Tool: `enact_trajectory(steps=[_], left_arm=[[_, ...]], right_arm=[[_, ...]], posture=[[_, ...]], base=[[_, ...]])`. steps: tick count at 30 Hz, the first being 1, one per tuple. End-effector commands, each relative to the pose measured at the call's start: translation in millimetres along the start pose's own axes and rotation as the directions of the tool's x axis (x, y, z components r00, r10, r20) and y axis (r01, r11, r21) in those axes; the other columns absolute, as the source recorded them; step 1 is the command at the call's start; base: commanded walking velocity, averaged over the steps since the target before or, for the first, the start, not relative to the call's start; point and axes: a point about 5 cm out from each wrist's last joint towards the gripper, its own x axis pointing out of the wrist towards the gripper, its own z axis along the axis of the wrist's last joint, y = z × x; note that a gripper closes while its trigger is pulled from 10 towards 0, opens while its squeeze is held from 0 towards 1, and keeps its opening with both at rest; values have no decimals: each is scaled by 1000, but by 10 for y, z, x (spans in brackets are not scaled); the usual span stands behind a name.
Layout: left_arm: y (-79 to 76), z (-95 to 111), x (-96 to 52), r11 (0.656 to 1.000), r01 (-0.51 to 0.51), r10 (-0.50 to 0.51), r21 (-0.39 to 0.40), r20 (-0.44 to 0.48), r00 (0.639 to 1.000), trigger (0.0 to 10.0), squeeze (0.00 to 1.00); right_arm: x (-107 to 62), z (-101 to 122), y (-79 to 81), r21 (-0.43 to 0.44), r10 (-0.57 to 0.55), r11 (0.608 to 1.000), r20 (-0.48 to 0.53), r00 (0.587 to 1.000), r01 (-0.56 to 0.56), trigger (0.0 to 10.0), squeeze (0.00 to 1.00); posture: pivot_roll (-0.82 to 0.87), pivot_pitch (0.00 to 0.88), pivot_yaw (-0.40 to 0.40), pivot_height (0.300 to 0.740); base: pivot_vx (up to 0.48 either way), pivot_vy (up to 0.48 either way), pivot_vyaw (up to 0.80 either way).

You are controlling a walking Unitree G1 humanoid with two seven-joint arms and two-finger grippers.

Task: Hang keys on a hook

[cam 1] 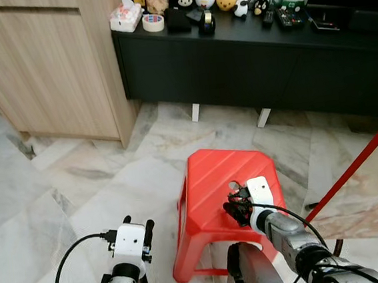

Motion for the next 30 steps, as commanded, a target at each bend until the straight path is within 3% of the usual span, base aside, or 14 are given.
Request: enact_trajectory(steps=[1,3,4,5,19,30], left_arm=[[-53,29,-27,1000,12,-12,12,1,1000,10000,0],[-53,31,-32,1000,12,-12,12,1,1000,10000,0],[-55,32,-45,1000,9,-9,10,-2,1000,10000,0],[-59,22,-57,1000,7,-7,8,-8,1000,10000,0],[-84,-6,-91,1000,7,-7,0,-37,999,10000,0],[-72,-21,-35,1000,13,-12,9,-41,999,10000,0]], right_arm=[[5,55,-8,-21,7,1000,13,1000,-7,10000,0],[5,55,-7,-24,7,1000,12,1000,-7,10000,0],[7,56,-2,-41,15,999,7,1000,-15,9373,0],[6,51,-3,-50,17,999,3,1000,-17,0,0],[-60,-197,-65,-70,-15,997,-75,997,9,0,0],[-46,-174,-37,-48,-25,999,-49,998,23,0,0]], posture=[[115,191,-154,568],[115,191,-154,568],[112,198,-159,568],[110,202,-161,568],[107,206,-159,568],[108,177,-151,568]], base=[[0,0,0],[0,0,0],[0,0,0],[0,0,0],[0,0,0],[0,0,0]])
